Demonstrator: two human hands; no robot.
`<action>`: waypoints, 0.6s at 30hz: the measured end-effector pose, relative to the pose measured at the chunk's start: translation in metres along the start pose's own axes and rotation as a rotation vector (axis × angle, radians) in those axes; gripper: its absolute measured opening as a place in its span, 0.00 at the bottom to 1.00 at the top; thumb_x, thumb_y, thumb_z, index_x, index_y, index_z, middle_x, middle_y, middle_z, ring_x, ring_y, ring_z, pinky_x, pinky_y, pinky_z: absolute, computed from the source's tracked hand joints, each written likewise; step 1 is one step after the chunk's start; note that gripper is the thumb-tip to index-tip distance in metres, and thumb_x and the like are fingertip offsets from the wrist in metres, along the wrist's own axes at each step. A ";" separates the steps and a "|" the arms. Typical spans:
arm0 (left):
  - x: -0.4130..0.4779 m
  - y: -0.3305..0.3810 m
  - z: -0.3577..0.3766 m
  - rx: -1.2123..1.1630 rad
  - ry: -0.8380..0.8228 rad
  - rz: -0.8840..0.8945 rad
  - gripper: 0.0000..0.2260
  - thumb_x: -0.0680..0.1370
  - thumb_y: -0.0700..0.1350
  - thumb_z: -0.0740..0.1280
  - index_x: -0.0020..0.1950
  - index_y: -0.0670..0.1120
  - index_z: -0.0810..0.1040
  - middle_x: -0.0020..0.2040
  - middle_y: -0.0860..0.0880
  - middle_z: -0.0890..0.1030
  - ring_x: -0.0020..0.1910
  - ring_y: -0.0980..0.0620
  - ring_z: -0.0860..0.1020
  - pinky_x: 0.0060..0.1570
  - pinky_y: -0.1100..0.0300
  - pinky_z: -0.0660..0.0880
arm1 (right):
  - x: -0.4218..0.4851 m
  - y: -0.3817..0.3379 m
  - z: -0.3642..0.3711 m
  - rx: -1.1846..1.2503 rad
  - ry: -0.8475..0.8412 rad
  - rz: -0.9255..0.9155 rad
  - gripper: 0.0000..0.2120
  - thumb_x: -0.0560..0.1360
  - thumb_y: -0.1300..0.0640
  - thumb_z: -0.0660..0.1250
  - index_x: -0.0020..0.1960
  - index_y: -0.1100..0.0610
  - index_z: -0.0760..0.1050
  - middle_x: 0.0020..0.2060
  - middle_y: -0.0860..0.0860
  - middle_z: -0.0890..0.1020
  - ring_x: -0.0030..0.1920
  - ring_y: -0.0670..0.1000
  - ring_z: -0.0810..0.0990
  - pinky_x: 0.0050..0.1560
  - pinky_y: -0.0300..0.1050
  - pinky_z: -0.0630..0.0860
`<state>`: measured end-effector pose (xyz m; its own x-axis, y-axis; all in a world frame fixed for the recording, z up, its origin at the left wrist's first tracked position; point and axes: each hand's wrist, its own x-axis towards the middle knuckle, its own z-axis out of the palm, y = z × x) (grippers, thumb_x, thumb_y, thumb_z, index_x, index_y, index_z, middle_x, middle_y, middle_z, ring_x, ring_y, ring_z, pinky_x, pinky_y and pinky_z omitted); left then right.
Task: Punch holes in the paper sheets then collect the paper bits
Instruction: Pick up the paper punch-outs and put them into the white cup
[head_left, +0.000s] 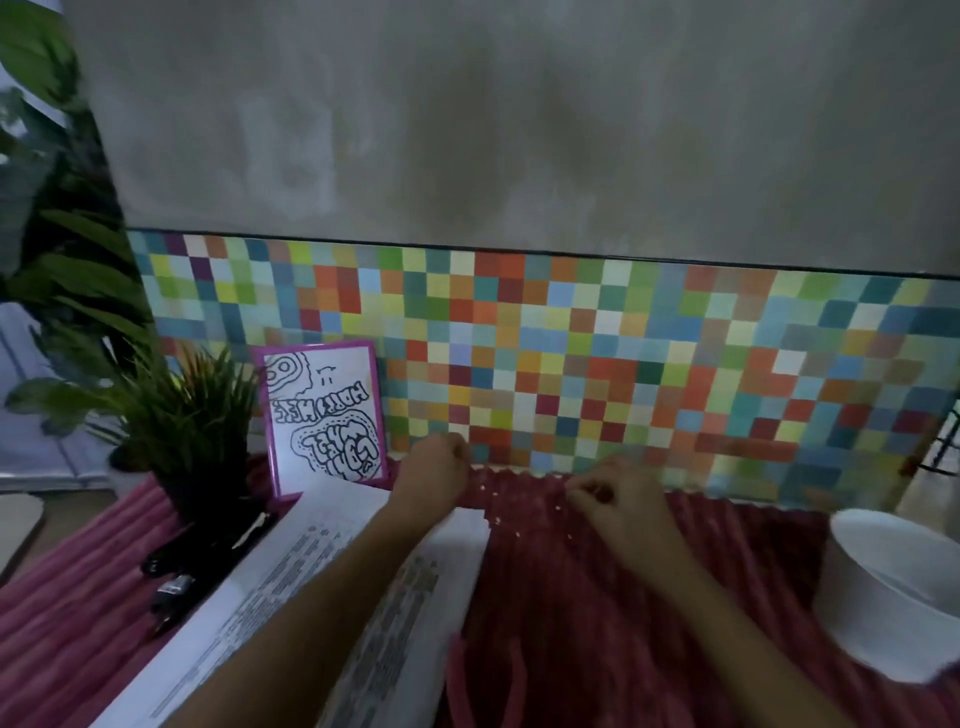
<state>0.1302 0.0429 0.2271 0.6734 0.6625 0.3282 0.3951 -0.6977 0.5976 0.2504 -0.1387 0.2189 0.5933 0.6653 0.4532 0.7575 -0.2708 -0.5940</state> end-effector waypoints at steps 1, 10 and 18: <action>0.002 -0.013 -0.001 0.031 -0.021 -0.014 0.09 0.76 0.35 0.62 0.41 0.39 0.81 0.38 0.44 0.82 0.37 0.49 0.79 0.36 0.62 0.71 | 0.004 -0.004 0.015 0.015 -0.033 -0.004 0.06 0.70 0.64 0.71 0.35 0.57 0.82 0.37 0.54 0.81 0.40 0.50 0.77 0.45 0.44 0.72; 0.019 -0.063 0.039 0.134 -0.110 -0.016 0.09 0.74 0.51 0.70 0.38 0.48 0.80 0.37 0.52 0.80 0.34 0.57 0.72 0.36 0.71 0.61 | 0.045 -0.005 0.103 0.077 -0.070 0.032 0.13 0.66 0.68 0.65 0.24 0.61 0.67 0.23 0.58 0.70 0.26 0.47 0.67 0.32 0.45 0.65; 0.014 -0.064 0.037 0.139 -0.007 0.134 0.08 0.78 0.44 0.63 0.49 0.44 0.81 0.48 0.49 0.79 0.42 0.57 0.72 0.40 0.73 0.62 | 0.059 0.014 0.124 -0.007 -0.108 0.113 0.14 0.57 0.72 0.62 0.18 0.58 0.67 0.19 0.52 0.72 0.21 0.48 0.70 0.27 0.46 0.70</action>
<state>0.1376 0.0867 0.1664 0.7297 0.5597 0.3927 0.3838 -0.8106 0.4422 0.2621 -0.0172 0.1554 0.6423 0.7014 0.3090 0.6897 -0.3531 -0.6322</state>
